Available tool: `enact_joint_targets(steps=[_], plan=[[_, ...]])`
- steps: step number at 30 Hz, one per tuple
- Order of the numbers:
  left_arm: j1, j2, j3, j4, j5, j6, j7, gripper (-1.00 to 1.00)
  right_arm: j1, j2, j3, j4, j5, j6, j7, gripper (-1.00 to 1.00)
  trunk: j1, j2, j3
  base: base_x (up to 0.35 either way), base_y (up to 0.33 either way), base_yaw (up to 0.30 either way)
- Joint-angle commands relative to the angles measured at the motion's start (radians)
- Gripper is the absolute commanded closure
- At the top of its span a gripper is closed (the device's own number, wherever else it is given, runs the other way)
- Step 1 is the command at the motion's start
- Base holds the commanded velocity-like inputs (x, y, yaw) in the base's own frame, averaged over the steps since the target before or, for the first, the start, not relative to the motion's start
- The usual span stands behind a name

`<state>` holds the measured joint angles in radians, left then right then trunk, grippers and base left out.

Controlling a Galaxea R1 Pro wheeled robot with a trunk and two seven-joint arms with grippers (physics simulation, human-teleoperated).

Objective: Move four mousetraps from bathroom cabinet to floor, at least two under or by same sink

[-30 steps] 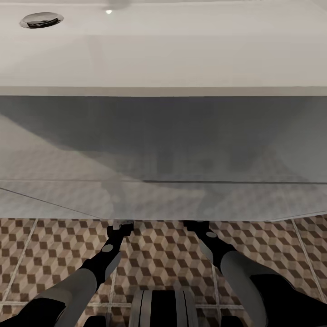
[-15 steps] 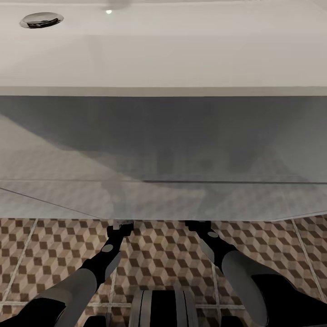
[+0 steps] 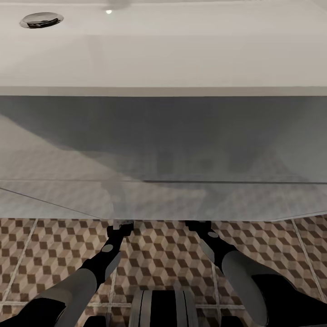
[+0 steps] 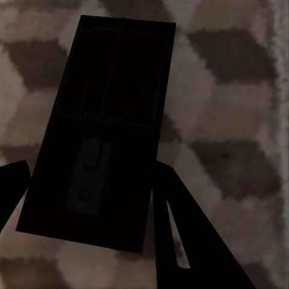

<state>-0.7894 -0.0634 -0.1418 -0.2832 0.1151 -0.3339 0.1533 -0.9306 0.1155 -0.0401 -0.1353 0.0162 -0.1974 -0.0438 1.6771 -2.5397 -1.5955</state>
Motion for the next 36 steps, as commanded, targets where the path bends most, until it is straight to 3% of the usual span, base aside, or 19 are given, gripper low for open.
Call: enact_joint_targets(steps=[1,19,36], plan=[[-0.001,0.000,-0.009,0.001,0.009,-0.004,0.005,1.00,-0.001,0.000,-0.005,0.001,-0.001,-0.004,0.002,1.00,0.000,0.000,0.000,0.000,0.000,0.000],[-0.001,0.000,-0.009,0.001,0.009,-0.004,0.005,1.00,-0.001,0.001,-0.032,0.003,-0.001,-0.004,0.002,1.00,0.000,0.000,0.000,0.000,0.000,0.000],[-0.001,0.000,-0.010,0.001,0.008,-0.005,0.005,1.00,-0.001,-0.009,-0.034,0.042,0.001,-0.012,0.002,1.00,0.000,0.000,0.000,0.000,0.000,0.000]])
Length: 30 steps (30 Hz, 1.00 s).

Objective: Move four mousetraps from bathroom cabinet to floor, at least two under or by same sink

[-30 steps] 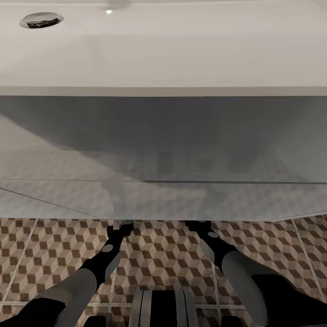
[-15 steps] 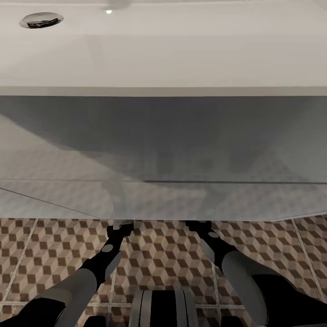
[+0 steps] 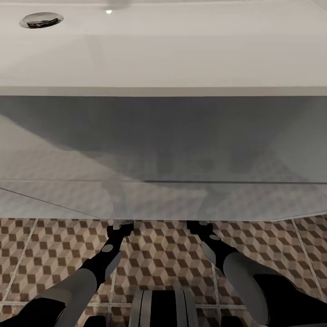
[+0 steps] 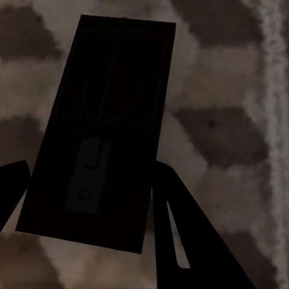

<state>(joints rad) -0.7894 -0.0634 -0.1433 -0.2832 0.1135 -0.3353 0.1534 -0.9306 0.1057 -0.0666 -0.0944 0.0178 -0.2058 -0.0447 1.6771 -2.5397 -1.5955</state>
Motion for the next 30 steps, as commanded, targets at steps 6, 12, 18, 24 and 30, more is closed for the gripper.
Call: enact_joint_targets(steps=[6,12,18,24,30], plan=[[-0.001,0.000,-0.008,0.001,0.009,-0.004,0.005,1.00,-0.001,0.000,-0.007,0.002,-0.001,-0.005,0.003,1.00,0.000,0.000,0.000,0.000,0.000,0.000],[-0.001,0.000,-0.008,0.001,0.009,-0.004,0.005,1.00,-0.001,0.000,-0.007,0.002,-0.001,-0.006,0.003,1.00,0.000,0.000,0.000,0.000,0.000,0.000],[-0.001,0.000,-0.008,0.001,0.009,-0.004,0.005,1.00,-0.001,0.000,-0.007,0.003,-0.001,-0.006,0.003,1.00,0.000,0.000,0.000,0.000,0.000,0.000],[-0.001,0.000,-0.008,0.001,0.009,-0.004,0.005,1.00,-0.001,-0.001,-0.007,0.005,-0.002,-0.006,0.003,1.00,0.000,0.000,0.000,0.000,0.000,0.000],[-0.001,0.000,-0.009,0.001,0.009,-0.004,0.005,1.00,-0.001,-0.005,-0.005,0.005,-0.002,-0.006,0.003,1.00,0.000,0.000,0.000,0.000,0.000,0.000]])
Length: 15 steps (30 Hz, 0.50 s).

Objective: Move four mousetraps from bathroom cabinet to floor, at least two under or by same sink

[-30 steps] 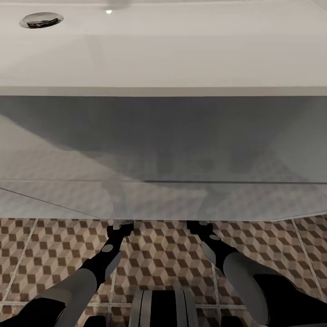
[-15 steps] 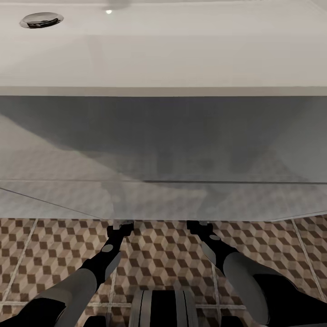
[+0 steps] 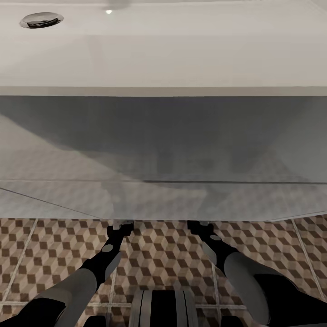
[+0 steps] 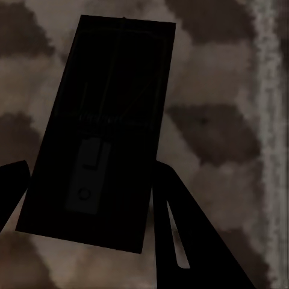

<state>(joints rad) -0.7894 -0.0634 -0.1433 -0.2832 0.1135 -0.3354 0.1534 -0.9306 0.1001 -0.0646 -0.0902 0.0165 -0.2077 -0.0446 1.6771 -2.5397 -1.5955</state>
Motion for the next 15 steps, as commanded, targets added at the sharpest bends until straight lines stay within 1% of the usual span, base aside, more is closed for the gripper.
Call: enact_joint_targets(steps=[1,15], plan=[[-0.001,0.000,-0.009,0.001,0.009,-0.004,0.005,1.00,0.000,-0.001,-0.007,0.001,-0.001,-0.004,0.003,1.00,0.000,0.000,0.000,0.000,0.000,0.000],[-0.001,0.000,-0.009,0.001,0.009,-0.003,0.005,1.00,0.000,-0.005,-0.007,0.001,-0.001,-0.004,0.003,1.00,0.000,0.000,0.000,0.000,0.000,0.000]])
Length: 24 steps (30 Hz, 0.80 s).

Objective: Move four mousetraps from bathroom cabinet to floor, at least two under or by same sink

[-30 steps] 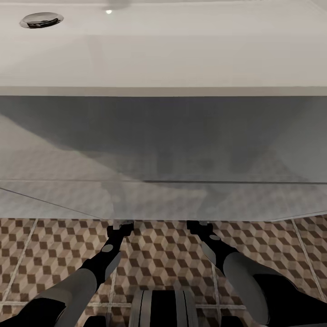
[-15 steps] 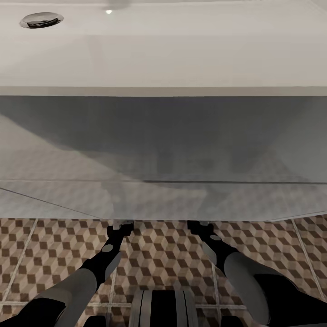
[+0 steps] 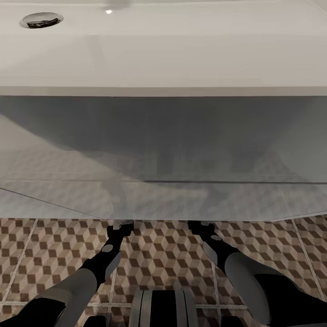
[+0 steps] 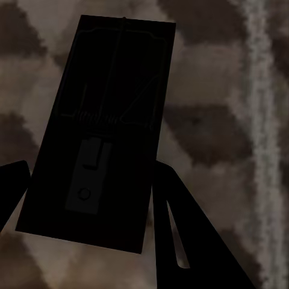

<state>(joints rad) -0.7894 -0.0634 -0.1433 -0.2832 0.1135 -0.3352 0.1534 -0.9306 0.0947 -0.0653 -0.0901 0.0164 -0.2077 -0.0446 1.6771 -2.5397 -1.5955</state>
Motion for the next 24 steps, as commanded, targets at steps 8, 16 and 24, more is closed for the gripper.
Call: enact_joint_targets(steps=[8,16,24], plan=[[-0.001,0.000,-0.009,0.001,0.009,-0.004,0.005,1.00,0.000,0.000,-0.008,0.001,-0.001,-0.004,0.003,1.00,0.000,0.000,0.000,0.000,0.000,0.000],[-0.001,0.000,-0.009,0.001,0.009,-0.004,0.005,1.00,0.000,0.000,-0.008,0.001,-0.001,-0.004,0.003,1.00,0.000,0.000,0.000,0.000,0.000,0.000],[-0.001,0.000,-0.009,0.001,0.009,-0.003,0.005,1.00,0.000,0.000,-0.010,0.001,-0.001,-0.004,0.003,1.00,0.000,0.000,0.000,0.000,0.000,0.000]])
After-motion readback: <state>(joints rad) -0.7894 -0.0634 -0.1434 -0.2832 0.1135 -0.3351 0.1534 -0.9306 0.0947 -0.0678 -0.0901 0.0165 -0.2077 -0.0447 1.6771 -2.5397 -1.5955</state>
